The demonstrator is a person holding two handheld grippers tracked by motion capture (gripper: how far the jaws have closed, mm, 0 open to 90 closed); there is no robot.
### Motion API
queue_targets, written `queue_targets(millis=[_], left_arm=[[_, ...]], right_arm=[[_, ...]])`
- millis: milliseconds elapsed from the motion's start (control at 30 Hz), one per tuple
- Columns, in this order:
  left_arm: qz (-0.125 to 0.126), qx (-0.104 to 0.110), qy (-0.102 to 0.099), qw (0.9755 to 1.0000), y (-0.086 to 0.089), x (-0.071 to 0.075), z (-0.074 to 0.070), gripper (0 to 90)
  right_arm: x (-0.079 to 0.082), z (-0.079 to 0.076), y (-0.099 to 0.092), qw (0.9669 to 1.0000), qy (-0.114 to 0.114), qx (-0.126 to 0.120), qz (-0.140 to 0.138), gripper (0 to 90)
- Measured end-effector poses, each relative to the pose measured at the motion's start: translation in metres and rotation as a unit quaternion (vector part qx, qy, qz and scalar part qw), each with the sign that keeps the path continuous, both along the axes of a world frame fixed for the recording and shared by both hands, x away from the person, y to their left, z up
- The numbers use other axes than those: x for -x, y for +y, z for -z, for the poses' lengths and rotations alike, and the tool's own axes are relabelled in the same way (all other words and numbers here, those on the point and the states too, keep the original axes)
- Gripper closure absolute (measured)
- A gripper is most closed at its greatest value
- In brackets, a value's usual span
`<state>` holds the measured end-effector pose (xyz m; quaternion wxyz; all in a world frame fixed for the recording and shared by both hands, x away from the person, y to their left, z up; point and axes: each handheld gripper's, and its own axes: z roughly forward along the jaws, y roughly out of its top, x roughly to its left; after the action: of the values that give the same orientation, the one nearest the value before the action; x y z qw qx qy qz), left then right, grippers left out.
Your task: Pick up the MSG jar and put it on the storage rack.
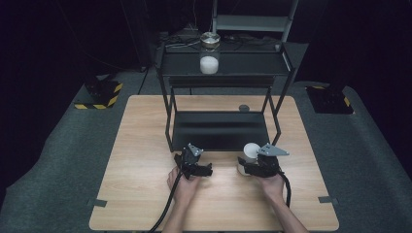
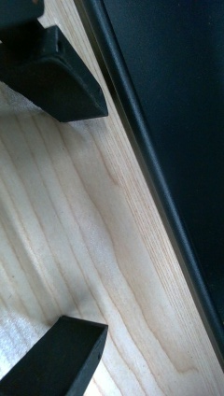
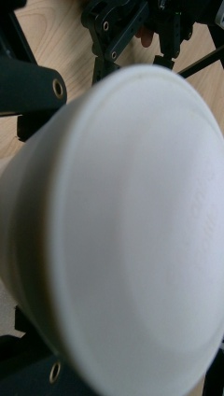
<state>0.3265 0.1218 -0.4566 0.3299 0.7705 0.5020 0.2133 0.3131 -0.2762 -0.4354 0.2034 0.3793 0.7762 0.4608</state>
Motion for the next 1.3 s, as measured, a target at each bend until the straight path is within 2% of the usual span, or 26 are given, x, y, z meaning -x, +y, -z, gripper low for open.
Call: queue_targets(millis=[533, 900, 1300], left_arm=[[0.0, -0.001, 0.0, 1.0, 0.0, 0.0, 0.0, 0.2], [0.0, -0.001, 0.0, 1.0, 0.0, 0.0, 0.0, 0.2], [0.0, -0.001, 0.0, 1.0, 0.0, 0.0, 0.0, 0.2]], right_arm=[[0.004, -0.002, 0.002, 0.9999, -0.01, 0.013, -0.002, 33.6], [0.003, -0.006, -0.004, 0.9999, -0.007, 0.015, -0.005, 33.9], [0.002, -0.024, -0.016, 1.0, -0.003, 0.006, -0.007, 34.1]])
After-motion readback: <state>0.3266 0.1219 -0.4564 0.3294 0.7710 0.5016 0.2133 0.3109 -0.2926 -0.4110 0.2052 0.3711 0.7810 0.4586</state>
